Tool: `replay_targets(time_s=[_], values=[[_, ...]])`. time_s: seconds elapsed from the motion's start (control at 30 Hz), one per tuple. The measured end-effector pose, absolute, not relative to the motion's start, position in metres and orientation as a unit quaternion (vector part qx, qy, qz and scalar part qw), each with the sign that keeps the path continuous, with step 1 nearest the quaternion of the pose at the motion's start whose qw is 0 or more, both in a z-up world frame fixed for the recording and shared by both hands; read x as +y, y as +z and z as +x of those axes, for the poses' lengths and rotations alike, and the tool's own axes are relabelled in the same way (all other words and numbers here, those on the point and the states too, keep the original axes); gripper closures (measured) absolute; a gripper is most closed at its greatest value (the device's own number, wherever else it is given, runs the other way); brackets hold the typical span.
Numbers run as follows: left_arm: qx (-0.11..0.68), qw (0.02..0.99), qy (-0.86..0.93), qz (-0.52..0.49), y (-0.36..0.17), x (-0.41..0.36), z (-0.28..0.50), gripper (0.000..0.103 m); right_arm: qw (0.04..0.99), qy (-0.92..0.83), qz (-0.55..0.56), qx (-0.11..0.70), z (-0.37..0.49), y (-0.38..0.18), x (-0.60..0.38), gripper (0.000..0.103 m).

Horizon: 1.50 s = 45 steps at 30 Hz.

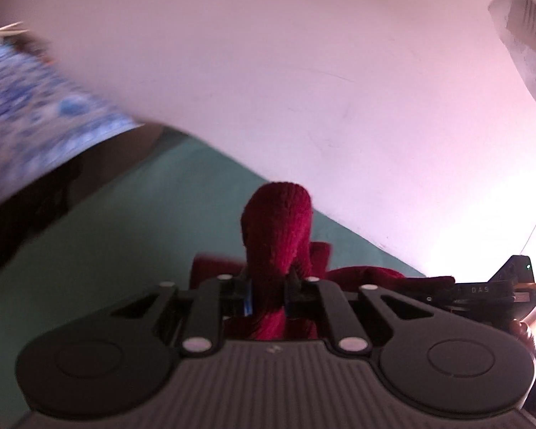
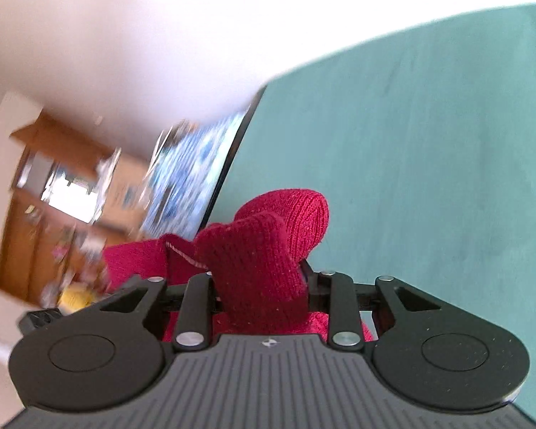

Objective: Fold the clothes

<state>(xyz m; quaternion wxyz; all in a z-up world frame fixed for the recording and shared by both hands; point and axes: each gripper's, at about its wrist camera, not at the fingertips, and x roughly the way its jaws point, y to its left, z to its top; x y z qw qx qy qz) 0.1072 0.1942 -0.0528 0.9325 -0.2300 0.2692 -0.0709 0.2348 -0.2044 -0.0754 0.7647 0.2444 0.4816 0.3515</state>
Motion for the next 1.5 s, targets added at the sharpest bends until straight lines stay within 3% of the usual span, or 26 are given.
replay_targets(time_s=[0.2,0.4,0.8,0.87,0.97,1.03,1.13,1.23,1.4,1.5], values=[[0.318,0.929,-0.15,-0.12,-0.076,0.198,0.219,0.095,0.841,0.234,0.191,0.448,0.257,-0.09,-0.179,0.073],[0.327,0.926,-0.186,-0.046,-0.089,0.172,0.275,0.095,0.88,0.144,0.157,0.424,0.278,-0.089,-0.171,0.073],[0.37,0.912,-0.155,-0.078,-0.139,0.202,0.319,0.087,0.891,0.079,0.158,0.419,0.317,-0.123,-0.168,0.07],[0.369,0.914,-0.149,-0.077,-0.141,0.201,0.32,0.075,0.89,0.081,0.165,0.418,0.318,-0.127,-0.174,0.067],[0.367,0.917,-0.141,-0.068,-0.139,0.197,0.314,0.069,0.893,0.078,0.163,0.413,0.317,-0.128,-0.176,0.052],[0.362,0.919,-0.143,-0.058,-0.134,0.196,0.31,0.061,0.899,0.085,0.161,0.399,0.314,-0.122,-0.175,0.052],[0.353,0.923,-0.148,-0.038,-0.118,0.202,0.303,0.056,0.914,0.089,0.167,0.359,0.304,-0.1,-0.184,0.051],[0.364,0.914,-0.175,-0.049,-0.114,0.214,0.286,0.038,0.905,0.128,0.183,0.363,0.298,-0.089,-0.198,0.038],[0.386,0.894,-0.194,-0.117,-0.126,0.228,0.271,0.036,0.886,0.148,0.151,0.413,0.301,-0.104,-0.2,0.037],[0.401,0.88,-0.191,-0.17,-0.138,0.228,0.282,0.032,0.865,0.162,0.195,0.432,0.308,-0.12,-0.198,0.037]])
